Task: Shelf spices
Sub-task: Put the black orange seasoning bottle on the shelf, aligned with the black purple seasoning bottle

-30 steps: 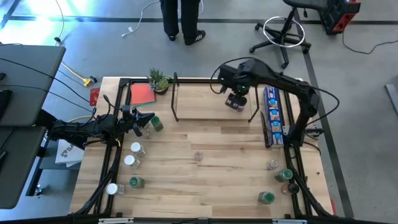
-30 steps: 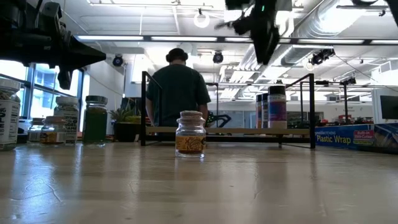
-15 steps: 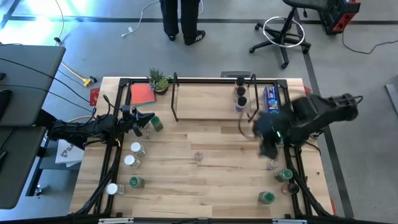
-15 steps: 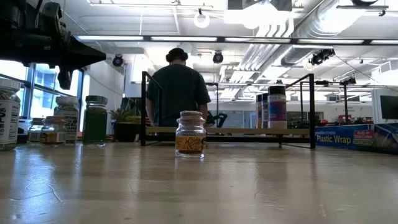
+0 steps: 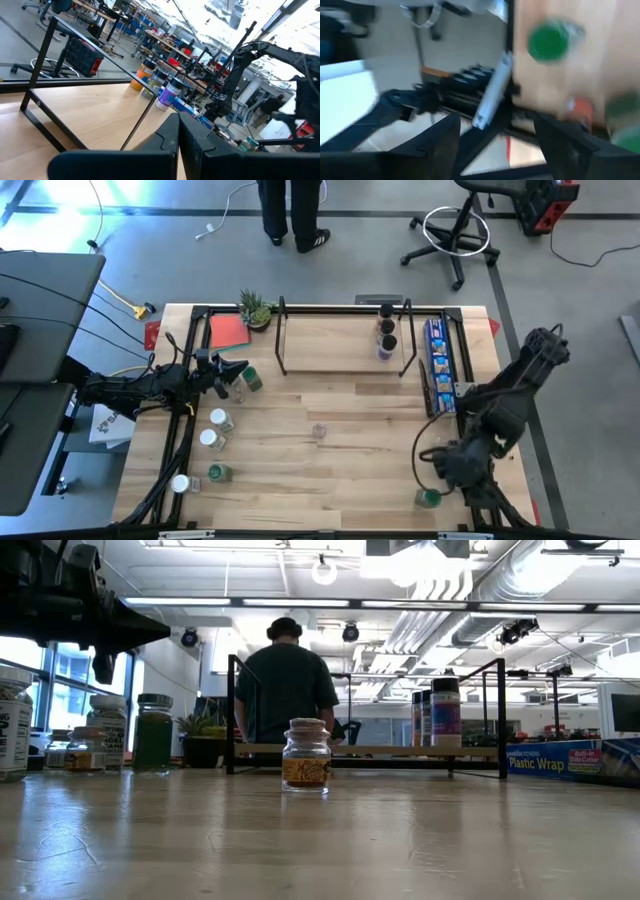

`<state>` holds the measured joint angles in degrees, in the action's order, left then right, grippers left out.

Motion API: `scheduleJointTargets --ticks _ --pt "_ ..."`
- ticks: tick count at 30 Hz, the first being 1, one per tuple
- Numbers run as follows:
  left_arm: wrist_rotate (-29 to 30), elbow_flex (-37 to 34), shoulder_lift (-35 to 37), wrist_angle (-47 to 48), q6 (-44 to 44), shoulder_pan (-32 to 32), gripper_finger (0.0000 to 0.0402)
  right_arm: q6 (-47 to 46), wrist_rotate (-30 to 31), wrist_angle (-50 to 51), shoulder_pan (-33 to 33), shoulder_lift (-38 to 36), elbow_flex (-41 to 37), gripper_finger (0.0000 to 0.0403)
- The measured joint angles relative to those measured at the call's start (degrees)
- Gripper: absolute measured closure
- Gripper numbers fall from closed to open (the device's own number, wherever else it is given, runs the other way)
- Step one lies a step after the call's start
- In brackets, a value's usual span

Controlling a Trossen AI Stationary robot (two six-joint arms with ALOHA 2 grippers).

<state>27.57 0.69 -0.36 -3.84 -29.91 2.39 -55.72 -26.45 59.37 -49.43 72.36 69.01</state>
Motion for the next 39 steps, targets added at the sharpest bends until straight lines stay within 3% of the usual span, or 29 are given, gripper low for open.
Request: scheduleJointTargets --ticks 7,10,16,25,39 --pt "-0.1 0.0 0.0 0.0 0.0 0.0 0.04 -7.3 -0.4 1.5 -5.9 1.8 0.1 0.0133" --pt "-0.8 0.0 0.0 -0.1 0.0 0.0 0.04 -10.1 2.5 2.8 -7.8 3.0 0.1 0.0115" --pt "-1.4 0.0 0.0 0.0 0.0 0.0 0.04 -15.0 7.9 6.1 -8.5 5.6 -0.3 0.0096" --pt "-1.4 0.0 0.0 -0.3 -0.3 0.0 0.04 -18.9 7.9 6.5 -9.2 9.2 -4.0 0.0095" --pt "-3.3 0.0 -0.1 0.1 -1.5 0.0 0.04 -16.0 9.5 8.7 -11.4 12.4 -5.4 0.0095"
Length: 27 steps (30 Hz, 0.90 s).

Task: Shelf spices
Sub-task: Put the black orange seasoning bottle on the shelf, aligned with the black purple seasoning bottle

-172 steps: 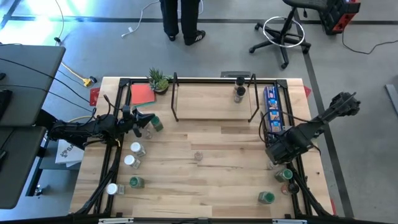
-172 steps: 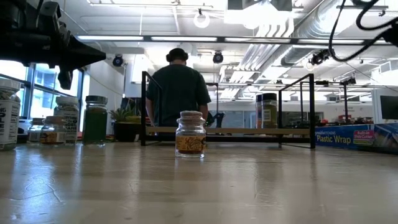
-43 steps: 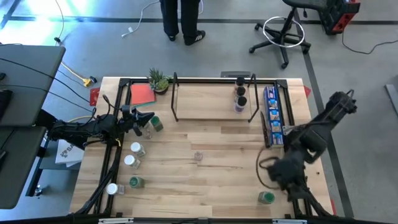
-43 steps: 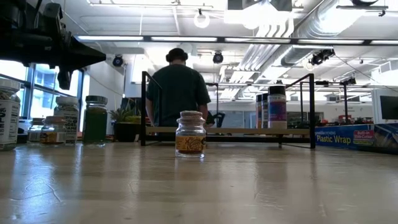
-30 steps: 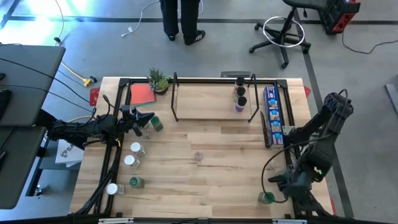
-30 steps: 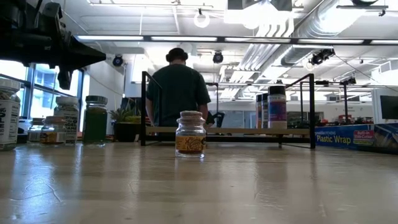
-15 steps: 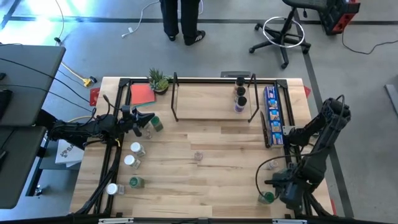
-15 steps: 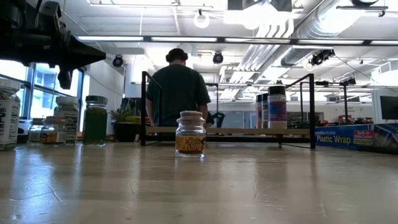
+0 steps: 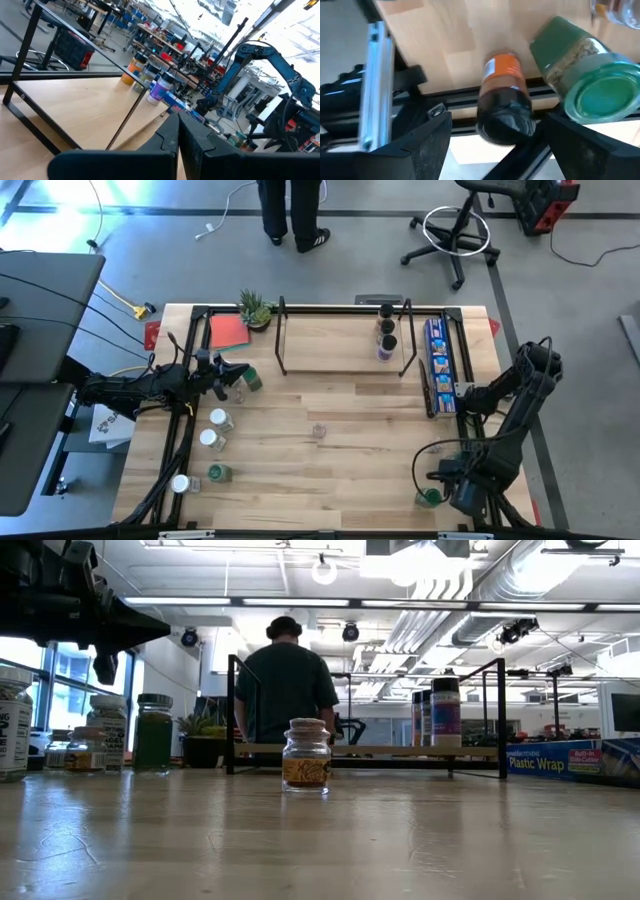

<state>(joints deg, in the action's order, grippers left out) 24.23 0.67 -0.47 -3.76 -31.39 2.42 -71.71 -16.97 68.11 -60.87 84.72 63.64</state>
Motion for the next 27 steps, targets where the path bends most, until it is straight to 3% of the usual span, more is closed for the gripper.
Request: scheduleJointTargets --ticks 27 --pt "-1.1 0.0 0.0 -0.6 -2.5 0.0 0.04 4.5 -1.9 -12.9 -0.6 0.5 -11.5 0.0098"
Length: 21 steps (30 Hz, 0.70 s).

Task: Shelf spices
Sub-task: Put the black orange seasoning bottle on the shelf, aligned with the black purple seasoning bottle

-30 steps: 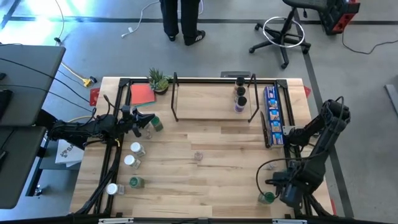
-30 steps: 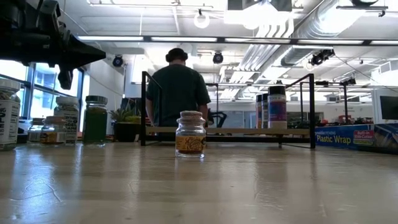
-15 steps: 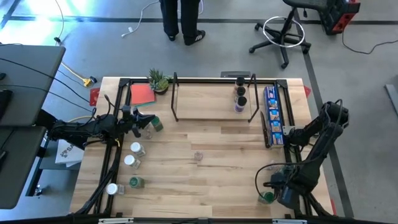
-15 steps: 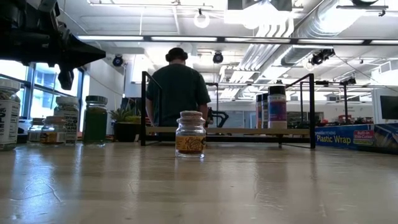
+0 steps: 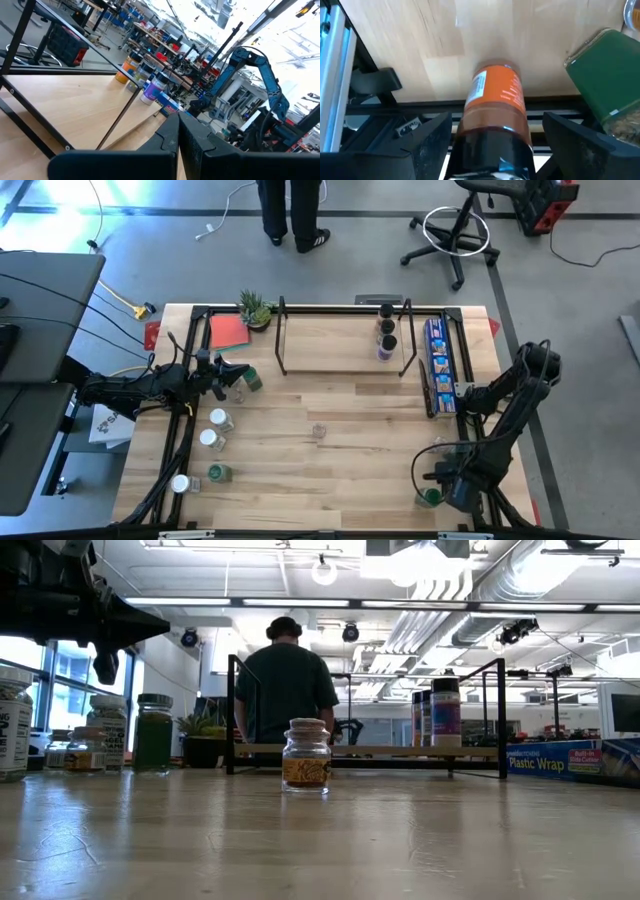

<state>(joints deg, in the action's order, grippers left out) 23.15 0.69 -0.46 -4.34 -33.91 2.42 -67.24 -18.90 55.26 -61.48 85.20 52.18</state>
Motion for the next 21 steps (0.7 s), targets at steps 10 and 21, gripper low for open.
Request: scheduleJointTargets --ticks 10,21 --pt "0.0 0.0 0.0 0.0 0.0 0.0 0.04 -0.2 -0.6 -0.6 -0.1 0.1 -0.3 0.021" --pt "0.0 0.0 0.0 0.0 0.0 0.0 0.04 0.2 -1.5 -1.5 0.8 0.4 0.6 0.0214"
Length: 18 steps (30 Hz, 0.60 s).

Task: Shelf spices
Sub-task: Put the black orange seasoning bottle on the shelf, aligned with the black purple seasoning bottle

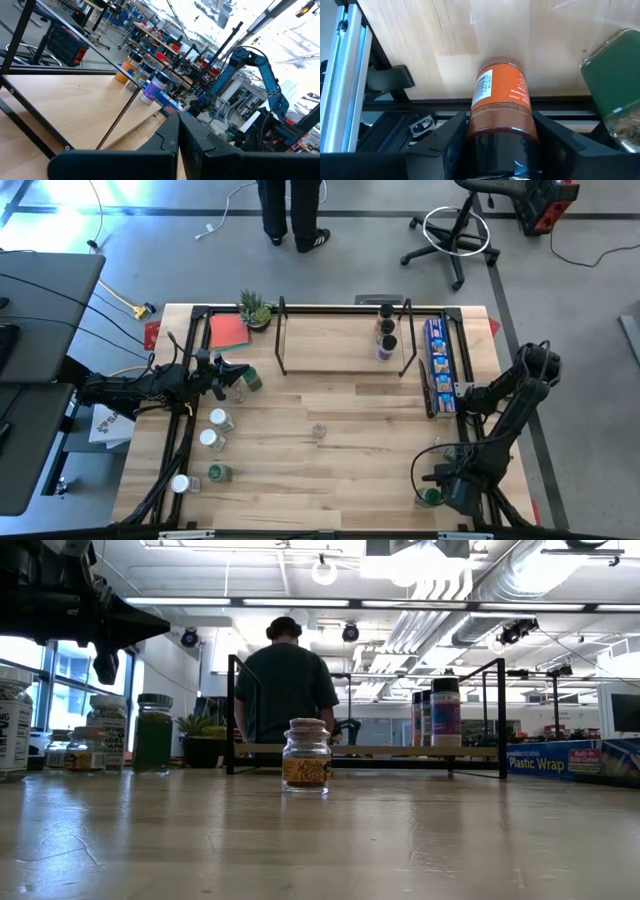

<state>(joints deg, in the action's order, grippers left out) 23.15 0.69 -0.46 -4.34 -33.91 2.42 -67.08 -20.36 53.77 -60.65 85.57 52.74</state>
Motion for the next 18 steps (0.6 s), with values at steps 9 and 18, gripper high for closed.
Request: scheduleJointTargets --ticks 9,18 --pt "0.0 0.0 0.0 0.0 0.0 0.0 0.04 0.1 0.7 11.5 5.4 0.1 9.6 0.0214" --pt "0.0 0.0 0.0 0.0 0.0 0.0 0.04 6.0 3.4 24.2 14.7 0.0 27.6 0.0214"
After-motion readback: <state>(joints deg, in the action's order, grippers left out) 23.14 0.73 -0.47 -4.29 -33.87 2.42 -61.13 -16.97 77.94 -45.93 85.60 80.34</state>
